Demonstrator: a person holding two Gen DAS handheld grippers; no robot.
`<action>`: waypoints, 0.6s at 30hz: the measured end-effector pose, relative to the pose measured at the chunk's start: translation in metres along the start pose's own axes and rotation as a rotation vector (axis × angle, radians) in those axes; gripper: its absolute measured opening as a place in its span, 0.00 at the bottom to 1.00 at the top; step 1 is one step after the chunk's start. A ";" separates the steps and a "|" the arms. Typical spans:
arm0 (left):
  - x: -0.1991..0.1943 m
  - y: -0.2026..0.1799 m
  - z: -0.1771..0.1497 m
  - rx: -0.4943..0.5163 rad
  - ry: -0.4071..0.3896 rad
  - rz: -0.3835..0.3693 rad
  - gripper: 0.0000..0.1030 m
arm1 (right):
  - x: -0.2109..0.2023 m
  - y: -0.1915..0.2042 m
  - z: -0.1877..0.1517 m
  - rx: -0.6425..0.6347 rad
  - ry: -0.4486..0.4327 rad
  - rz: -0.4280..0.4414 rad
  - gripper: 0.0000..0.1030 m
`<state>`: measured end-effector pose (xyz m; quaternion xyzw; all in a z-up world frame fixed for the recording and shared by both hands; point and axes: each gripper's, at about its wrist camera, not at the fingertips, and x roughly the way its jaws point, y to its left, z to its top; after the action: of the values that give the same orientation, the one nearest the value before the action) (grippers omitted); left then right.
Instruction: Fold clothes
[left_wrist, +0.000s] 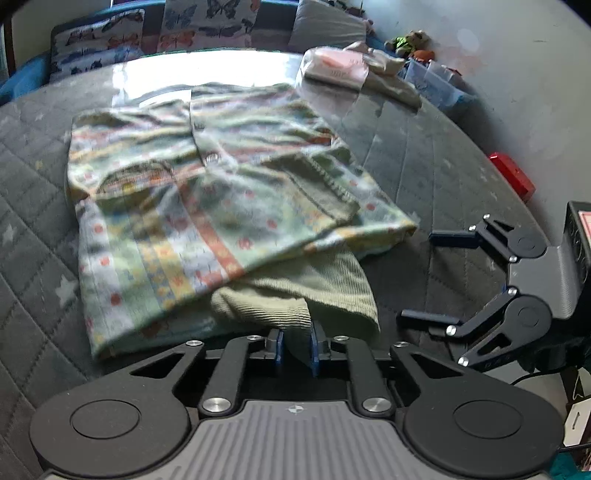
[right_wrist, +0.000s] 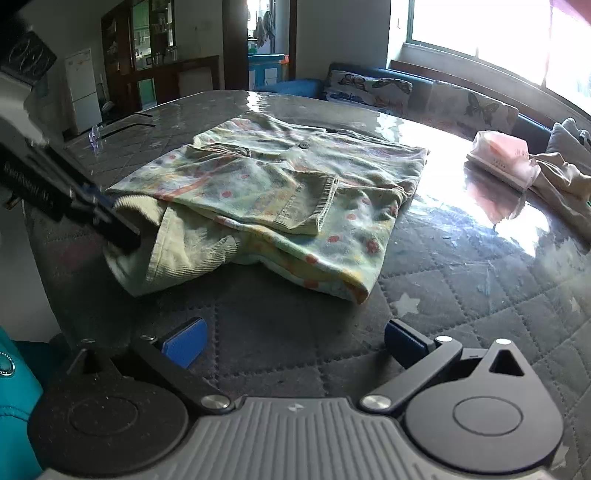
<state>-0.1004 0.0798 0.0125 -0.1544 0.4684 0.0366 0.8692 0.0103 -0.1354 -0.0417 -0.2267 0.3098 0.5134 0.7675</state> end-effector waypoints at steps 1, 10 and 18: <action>-0.002 0.001 0.003 0.001 -0.010 -0.003 0.14 | -0.001 0.002 0.001 -0.024 -0.011 -0.015 1.00; -0.018 0.015 0.038 -0.015 -0.083 -0.046 0.12 | 0.005 0.028 0.025 -0.269 -0.097 -0.014 0.87; -0.020 0.030 0.054 -0.006 -0.108 -0.096 0.13 | 0.030 0.038 0.060 -0.284 -0.136 0.080 0.44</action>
<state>-0.0744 0.1265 0.0494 -0.1771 0.4129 0.0046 0.8934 -0.0020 -0.0619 -0.0224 -0.2851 0.1904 0.5962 0.7260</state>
